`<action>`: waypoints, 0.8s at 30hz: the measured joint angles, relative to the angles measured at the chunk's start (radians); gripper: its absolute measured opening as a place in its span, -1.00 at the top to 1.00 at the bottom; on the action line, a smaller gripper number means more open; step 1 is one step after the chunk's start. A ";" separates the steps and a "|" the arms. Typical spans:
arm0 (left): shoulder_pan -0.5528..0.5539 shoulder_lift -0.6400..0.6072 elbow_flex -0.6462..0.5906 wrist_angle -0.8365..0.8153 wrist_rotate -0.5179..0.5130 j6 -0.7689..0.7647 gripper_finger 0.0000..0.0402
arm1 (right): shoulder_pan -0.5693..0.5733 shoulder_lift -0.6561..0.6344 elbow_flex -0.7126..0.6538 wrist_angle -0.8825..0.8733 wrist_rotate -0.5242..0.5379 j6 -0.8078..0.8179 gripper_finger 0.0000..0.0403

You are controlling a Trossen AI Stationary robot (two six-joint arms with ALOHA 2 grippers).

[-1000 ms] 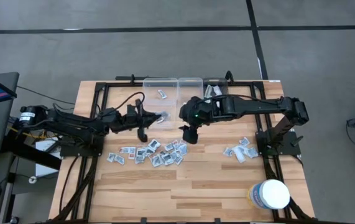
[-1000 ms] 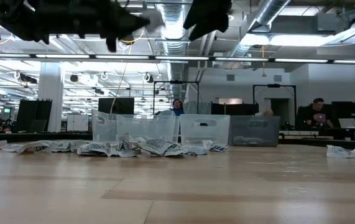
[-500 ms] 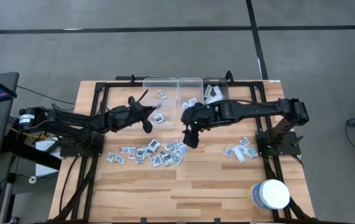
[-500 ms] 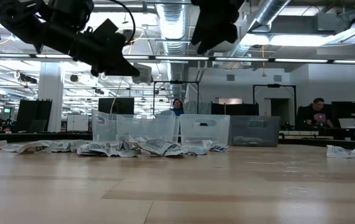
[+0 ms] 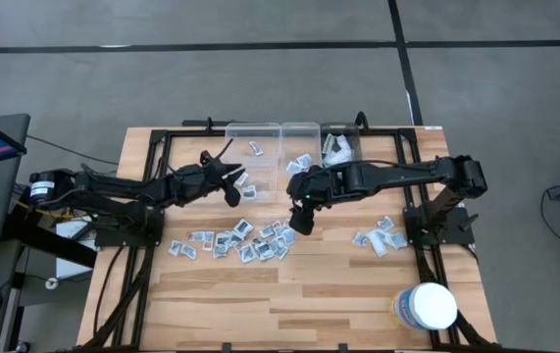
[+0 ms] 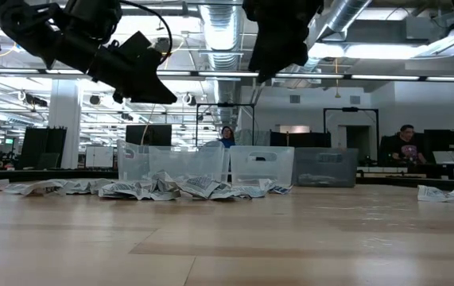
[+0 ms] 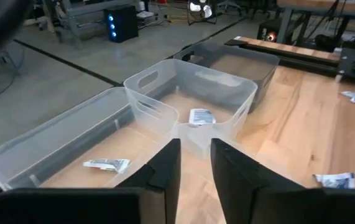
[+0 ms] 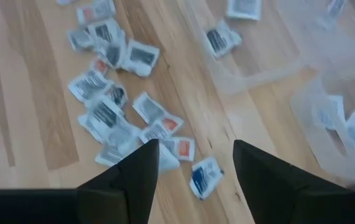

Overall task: Pick & Place First Aid Supplies
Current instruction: Put the alcohol pad into the top right transparent bin

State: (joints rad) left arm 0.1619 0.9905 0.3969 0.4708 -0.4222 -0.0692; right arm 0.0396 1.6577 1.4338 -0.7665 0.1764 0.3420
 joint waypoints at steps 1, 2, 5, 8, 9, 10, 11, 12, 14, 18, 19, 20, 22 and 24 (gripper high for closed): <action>-0.006 0.000 0.000 0.000 0.000 -0.001 0.54 | 0.000 0.000 0.000 -0.023 0.000 0.000 0.02; -0.013 0.000 0.000 0.000 0.000 -0.001 0.54 | 0.002 0.000 0.000 -0.055 -0.002 0.000 0.03; -0.033 0.000 0.000 0.000 0.001 0.009 0.53 | 0.009 0.000 0.000 -0.192 -0.025 0.010 0.06; -0.049 0.000 0.000 0.000 0.001 0.009 0.53 | 0.019 0.000 0.000 -0.336 -0.052 0.035 0.08; -0.053 0.000 0.000 0.000 0.001 0.010 0.53 | 0.023 0.000 0.000 -0.374 -0.059 0.042 0.08; -0.058 0.000 0.000 0.000 0.001 0.011 0.53 | 0.027 0.000 0.000 -0.406 -0.069 0.043 0.08; -0.060 0.000 0.000 0.000 0.001 0.011 0.53 | 0.032 0.000 0.000 -0.431 -0.078 0.044 0.08; -0.063 0.000 0.000 0.000 0.001 0.012 0.53 | 0.035 0.000 0.000 -0.452 -0.089 0.044 0.08; -0.065 0.000 0.000 0.000 0.001 0.012 0.53 | 0.041 0.000 0.000 -0.479 -0.115 0.044 0.06; -0.065 0.000 0.000 0.000 0.001 0.012 0.53 | 0.053 -0.002 -0.029 -0.463 -0.131 0.044 0.05; -0.065 0.000 0.000 0.000 0.001 0.012 0.53 | 0.057 -0.002 -0.051 -0.457 -0.139 0.044 0.05; -0.065 0.000 0.000 0.000 0.002 0.012 0.53 | 0.059 -0.002 -0.075 -0.453 -0.148 0.045 0.05; -0.065 0.000 0.000 0.000 0.011 0.012 0.53 | 0.067 -0.002 -0.128 -0.445 -0.151 0.054 0.06; -0.065 0.000 0.000 0.000 0.033 0.012 0.53 | 0.078 -0.002 -0.189 -0.405 -0.152 0.070 0.07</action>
State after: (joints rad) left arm 0.0967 0.9905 0.3969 0.4709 -0.3889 -0.0572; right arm 0.1173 1.6561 1.2447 -1.1717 0.0245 0.4116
